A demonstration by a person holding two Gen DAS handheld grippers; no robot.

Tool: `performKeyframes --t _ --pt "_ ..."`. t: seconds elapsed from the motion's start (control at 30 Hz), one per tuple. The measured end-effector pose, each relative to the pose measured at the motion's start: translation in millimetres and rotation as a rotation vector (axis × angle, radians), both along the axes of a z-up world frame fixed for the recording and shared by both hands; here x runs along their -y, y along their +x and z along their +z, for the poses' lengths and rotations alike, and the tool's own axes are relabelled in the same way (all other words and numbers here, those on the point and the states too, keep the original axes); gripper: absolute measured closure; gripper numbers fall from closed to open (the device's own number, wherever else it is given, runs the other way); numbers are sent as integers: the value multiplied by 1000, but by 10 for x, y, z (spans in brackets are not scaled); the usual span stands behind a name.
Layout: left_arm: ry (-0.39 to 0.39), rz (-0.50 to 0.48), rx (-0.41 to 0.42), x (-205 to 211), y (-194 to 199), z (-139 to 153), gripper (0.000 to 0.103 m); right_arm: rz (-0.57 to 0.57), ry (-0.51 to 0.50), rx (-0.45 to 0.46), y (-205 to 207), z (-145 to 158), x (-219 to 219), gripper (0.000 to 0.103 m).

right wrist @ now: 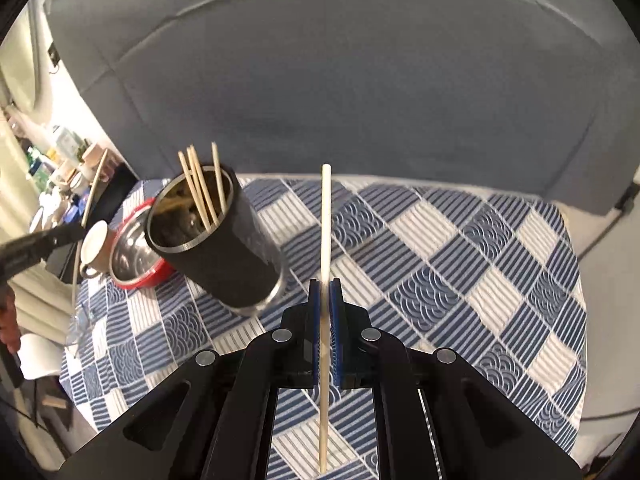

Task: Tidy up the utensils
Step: 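Lift both held chopsticks and carry them above the black holder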

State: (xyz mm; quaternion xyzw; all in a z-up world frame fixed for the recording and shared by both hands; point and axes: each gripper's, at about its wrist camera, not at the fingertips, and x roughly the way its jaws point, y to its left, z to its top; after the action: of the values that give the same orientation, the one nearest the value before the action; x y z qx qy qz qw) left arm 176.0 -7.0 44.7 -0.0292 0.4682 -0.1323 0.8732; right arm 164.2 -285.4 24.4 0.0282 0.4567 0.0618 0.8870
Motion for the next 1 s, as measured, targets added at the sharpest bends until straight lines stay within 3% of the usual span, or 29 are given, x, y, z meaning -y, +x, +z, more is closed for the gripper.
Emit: performKeyframes --t 0.23,0.6,0.8,1.0 --pt "-44 -34 67 248 199 356 98 76 2 115 169 368 -203 98" --pt "-116 -61 106 438 563 538 98 224 14 324 451 883 -545 98" --pt "-161 -75 140 452 730 496 98 282 17 375 640 928 -705 98" --pt "-238 -65 201 451 835 412 98 279 97 424 777 848 -698 98"
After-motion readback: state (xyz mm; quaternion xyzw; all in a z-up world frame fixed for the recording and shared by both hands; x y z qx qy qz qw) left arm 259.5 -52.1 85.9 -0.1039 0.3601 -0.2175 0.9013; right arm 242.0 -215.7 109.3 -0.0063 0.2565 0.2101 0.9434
